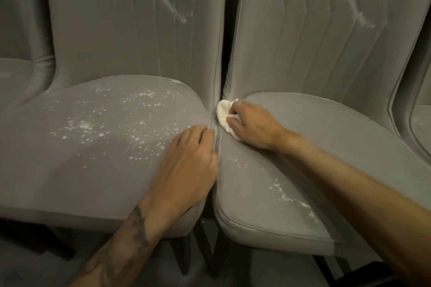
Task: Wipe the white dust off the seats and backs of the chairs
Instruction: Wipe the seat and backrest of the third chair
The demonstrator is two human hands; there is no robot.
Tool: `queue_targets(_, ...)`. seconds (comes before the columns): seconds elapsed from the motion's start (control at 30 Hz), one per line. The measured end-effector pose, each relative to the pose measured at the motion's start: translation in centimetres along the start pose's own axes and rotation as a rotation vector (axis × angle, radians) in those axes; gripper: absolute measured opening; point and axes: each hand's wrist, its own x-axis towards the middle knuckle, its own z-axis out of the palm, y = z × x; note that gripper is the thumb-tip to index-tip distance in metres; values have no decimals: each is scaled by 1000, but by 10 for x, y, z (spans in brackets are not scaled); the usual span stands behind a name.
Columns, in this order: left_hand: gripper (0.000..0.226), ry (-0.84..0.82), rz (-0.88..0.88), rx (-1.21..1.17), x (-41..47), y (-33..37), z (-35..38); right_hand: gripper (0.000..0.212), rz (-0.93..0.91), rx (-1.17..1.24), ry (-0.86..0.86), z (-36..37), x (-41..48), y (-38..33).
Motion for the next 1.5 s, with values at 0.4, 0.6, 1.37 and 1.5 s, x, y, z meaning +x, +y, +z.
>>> queue_targets(0.4,48,32,53,21,1,-3,2,22,-13,5,-39,-10,-27,-12)
queue_targets(0.6,59,-21,54,62,3,-7,8,16,-306,112,-130,-25,-101,-18)
queue_targets(1.37,64,-13,27,18,5,-7,7,22,-67,9,40,-18,-183,-68)
queue_targets(1.5,60,-18,88,69,5,-8,7,22,62,19,18,-40,-192,-29)
